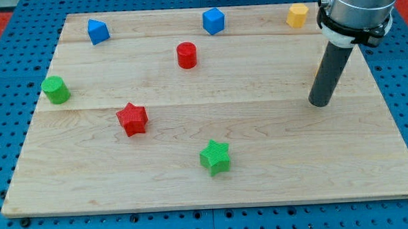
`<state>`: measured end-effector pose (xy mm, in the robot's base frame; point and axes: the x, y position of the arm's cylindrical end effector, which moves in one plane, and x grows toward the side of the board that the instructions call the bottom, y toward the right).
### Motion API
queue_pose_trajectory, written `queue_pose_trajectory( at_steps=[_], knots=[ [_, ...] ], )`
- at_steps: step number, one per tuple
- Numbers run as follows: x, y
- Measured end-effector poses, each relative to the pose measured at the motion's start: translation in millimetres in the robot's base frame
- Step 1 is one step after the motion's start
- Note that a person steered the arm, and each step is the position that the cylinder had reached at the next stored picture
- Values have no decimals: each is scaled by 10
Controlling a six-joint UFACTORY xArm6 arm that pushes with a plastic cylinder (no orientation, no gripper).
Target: Place the green star diagonal to the red circle
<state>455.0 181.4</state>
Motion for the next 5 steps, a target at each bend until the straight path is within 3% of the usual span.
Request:
queue_pose_trajectory(
  at_steps=[2, 5],
  knots=[
    [0, -380],
    [0, -503]
  ],
)
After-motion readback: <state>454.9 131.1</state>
